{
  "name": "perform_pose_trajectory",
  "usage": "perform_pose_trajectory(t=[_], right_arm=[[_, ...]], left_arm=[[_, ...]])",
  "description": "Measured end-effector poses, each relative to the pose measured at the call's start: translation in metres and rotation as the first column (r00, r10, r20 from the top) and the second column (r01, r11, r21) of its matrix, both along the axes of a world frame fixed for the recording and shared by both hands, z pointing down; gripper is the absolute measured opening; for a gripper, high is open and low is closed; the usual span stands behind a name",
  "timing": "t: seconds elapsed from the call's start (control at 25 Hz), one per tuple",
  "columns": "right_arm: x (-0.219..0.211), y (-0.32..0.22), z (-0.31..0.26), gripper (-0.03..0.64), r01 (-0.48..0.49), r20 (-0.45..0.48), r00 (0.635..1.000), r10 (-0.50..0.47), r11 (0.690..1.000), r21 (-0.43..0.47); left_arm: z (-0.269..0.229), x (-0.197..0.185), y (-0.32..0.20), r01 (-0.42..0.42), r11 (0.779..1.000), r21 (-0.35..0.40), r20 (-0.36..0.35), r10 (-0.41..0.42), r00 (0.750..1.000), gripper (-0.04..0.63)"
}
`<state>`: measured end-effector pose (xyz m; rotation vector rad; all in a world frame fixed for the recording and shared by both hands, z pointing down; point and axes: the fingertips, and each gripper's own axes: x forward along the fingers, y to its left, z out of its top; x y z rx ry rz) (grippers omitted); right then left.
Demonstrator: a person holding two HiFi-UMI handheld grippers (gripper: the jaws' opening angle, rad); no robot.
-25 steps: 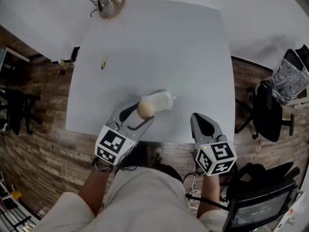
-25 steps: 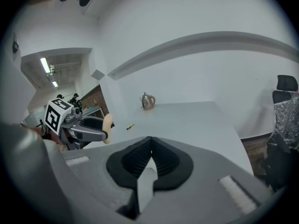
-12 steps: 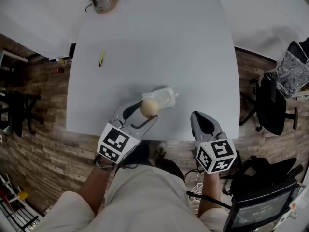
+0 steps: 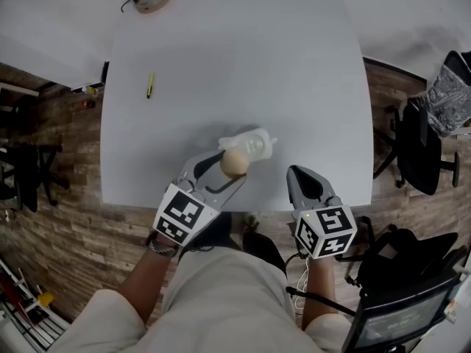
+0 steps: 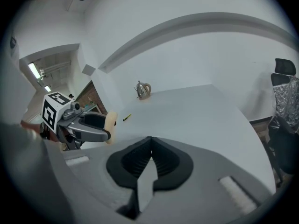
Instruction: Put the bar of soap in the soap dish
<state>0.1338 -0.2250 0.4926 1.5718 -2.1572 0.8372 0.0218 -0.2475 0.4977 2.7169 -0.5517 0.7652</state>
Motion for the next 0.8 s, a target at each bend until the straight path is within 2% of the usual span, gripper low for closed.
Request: perform_pose_trajectory(t=[0.24,0.48,0.8], right_arm=[[-0.002,-0.001,0.012,0.003,-0.021,0.008,1.000,0.021,0.999,-0.033],[-0.002,-0.001,0.021,0.003,-0.072,0.042,0.996,0.075,0.996,-0.060],[-0.006,-0.004,0.032,0.003,-0.093,0.058,0.993,0.099,0.991,-0.093]], left_arm=[[0.011,0.000,-0.009,-0.023,1.000,-0.016,0.016,0.023,1.000,0.270],[0.027,0.001,-0.019,-0.058,0.998,-0.005,0.065,0.058,0.996,0.270],[0.044,0.001,-0.027,-0.094,0.995,-0.037,0.084,0.097,0.992,0.270]])
